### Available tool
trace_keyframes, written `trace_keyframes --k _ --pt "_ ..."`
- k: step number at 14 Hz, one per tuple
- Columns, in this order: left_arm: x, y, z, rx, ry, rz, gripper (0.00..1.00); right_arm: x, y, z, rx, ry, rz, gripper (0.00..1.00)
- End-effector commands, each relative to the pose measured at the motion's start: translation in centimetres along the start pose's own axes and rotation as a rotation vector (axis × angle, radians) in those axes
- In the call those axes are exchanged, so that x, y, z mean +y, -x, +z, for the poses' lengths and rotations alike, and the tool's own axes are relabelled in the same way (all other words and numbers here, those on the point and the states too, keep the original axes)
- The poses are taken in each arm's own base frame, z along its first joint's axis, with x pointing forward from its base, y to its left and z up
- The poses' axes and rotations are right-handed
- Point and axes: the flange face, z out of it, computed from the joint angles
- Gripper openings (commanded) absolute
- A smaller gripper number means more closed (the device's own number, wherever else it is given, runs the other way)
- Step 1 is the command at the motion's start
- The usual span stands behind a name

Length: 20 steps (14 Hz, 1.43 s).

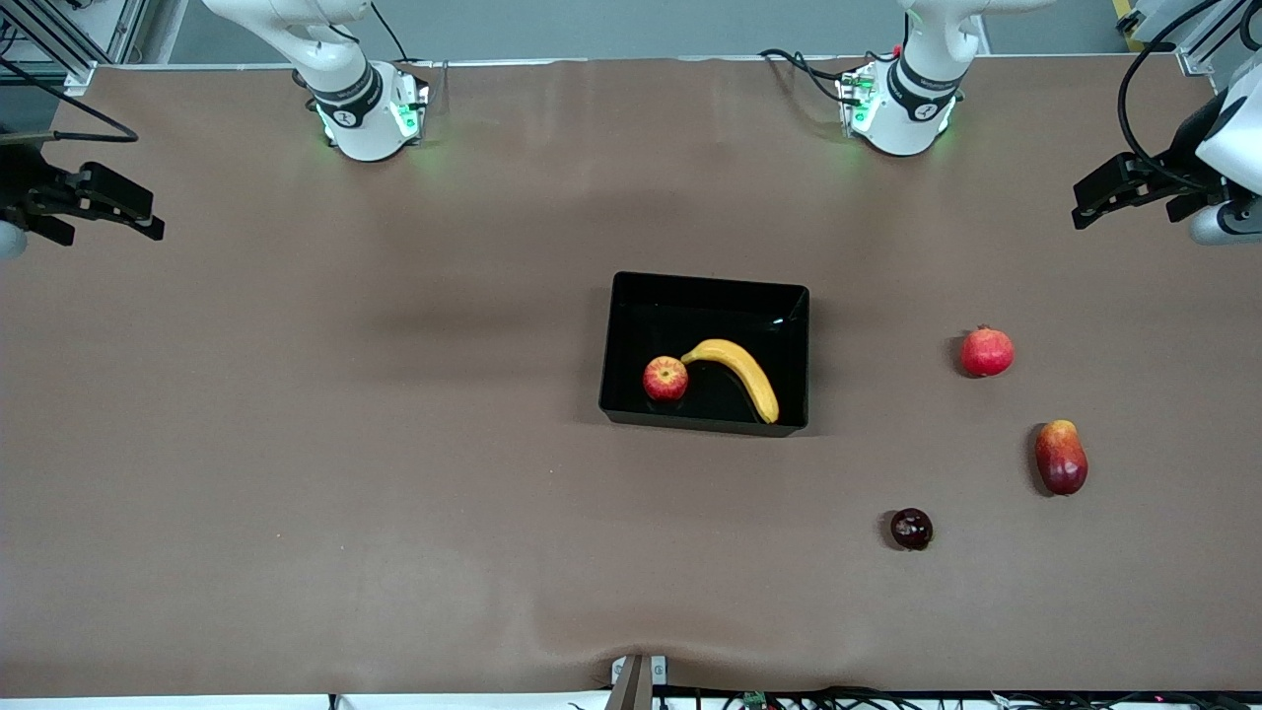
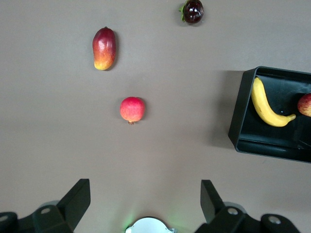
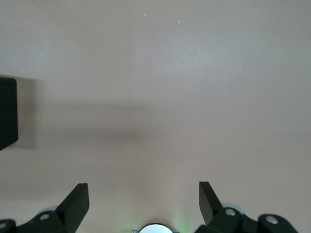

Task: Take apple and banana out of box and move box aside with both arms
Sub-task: 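Move the left gripper toward the black tray, then lower the left gripper into the tray and grasp the banana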

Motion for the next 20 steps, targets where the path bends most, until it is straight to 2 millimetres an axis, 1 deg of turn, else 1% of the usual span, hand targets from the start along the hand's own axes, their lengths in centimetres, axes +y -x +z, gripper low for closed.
trace_keyframes --k 1,4,5,6,7,8,10,11,14,16,17,18,20 --pt "-0.2 0.1 -0.6 0.0 0.004 0.01 1.0 0.2 0.0 0.0 0.006 0.0 -0.013 1.0" --pt "-0.3 0.1 -0.8 0.004 0.003 0.01 1.0 0.2 0.0 0.0 0.006 0.0 -0.014 1.0" --pt "-0.3 0.1 -1.2 0.011 0.004 0.009 1.0 0.2 0.0 -0.1 0.007 0.0 -0.013 1.0" --pt "-0.2 -0.5 -1.0 0.01 0.006 0.011 1.0 0.2 0.0 -0.1 0.007 0.0 -0.014 1.0" --pt "-0.1 -0.7 -0.8 0.006 0.007 0.009 1.0 0.2 0.0 -0.1 0.007 0.0 -0.014 1.0" --pt "0.5 -0.8 -0.7 0.004 0.006 0.009 1.0 0.2 -0.1 -0.1 0.009 0.0 -0.014 1.0" --pt "1.4 -1.7 0.9 -0.029 0.009 -0.036 1.0 0.1 -0.1 0.0 0.009 0.0 -0.016 1.0" --pt "2.3 -2.5 2.1 -0.048 0.016 -0.053 1.0 0.1 -0.2 0.0 0.012 0.0 -0.016 1.0" --pt "6.7 -4.4 6.0 -0.075 0.014 -0.065 1.0 -0.2 -0.3 0.2 0.005 -0.001 -0.022 1.0" --pt "8.7 -5.1 8.0 -0.062 0.023 -0.098 1.0 -0.7 -0.4 0.8 -0.01 -0.002 -0.026 1.0" --pt "10.1 -5.5 9.2 -0.052 0.03 -0.113 1.0 -1.3 -0.4 1.3 -0.021 -0.003 -0.034 1.0" --pt "11.6 -5.6 10.6 -0.052 0.034 -0.131 1.0 -1.7 -0.4 1.4 -0.023 -0.002 -0.04 1.0" --pt "14.7 -5.3 13.7 -0.049 0.038 -0.181 1.0 -1.9 -0.4 1.4 -0.025 -0.002 -0.04 1.0"
